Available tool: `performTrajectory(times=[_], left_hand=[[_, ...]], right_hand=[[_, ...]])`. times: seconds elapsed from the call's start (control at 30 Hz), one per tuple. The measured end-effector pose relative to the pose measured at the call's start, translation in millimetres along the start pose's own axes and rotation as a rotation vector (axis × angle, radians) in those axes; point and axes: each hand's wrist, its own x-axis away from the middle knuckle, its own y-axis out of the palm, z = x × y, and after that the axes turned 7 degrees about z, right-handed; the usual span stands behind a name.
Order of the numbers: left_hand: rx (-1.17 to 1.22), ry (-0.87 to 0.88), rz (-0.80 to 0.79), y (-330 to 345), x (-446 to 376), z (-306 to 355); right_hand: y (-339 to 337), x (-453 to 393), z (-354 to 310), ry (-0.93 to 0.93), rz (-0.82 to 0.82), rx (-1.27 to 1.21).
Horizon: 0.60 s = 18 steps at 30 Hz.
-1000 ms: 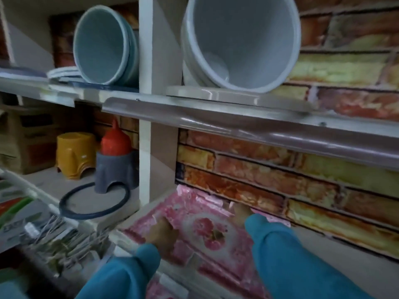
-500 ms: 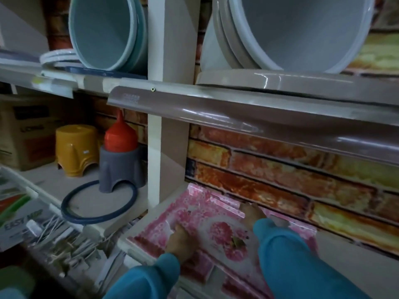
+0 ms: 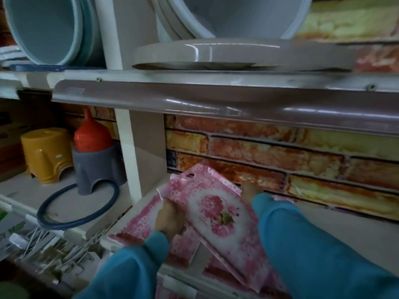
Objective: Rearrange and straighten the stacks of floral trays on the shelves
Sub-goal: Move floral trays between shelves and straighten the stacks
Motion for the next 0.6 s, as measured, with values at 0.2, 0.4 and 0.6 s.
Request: performTrajectory(times=[0.2, 0.4, 0.6], left_hand=[[-0.232, 0.270, 0.008, 24.1, -25.4, 59.6], [-0.385, 0.453, -0.212, 72.9, -52.1, 81.4], [-0.543, 0.526, -0.311, 117.1, -51.3, 65.4]], right_hand=[[-69.2, 23.3, 55.0, 0.019, 0.017, -0.008], [-74.8, 77.0, 115.9, 0.100, 0.004, -0.068], [-46.4, 112.7, 138.5, 0.165, -0.082, -0.040]])
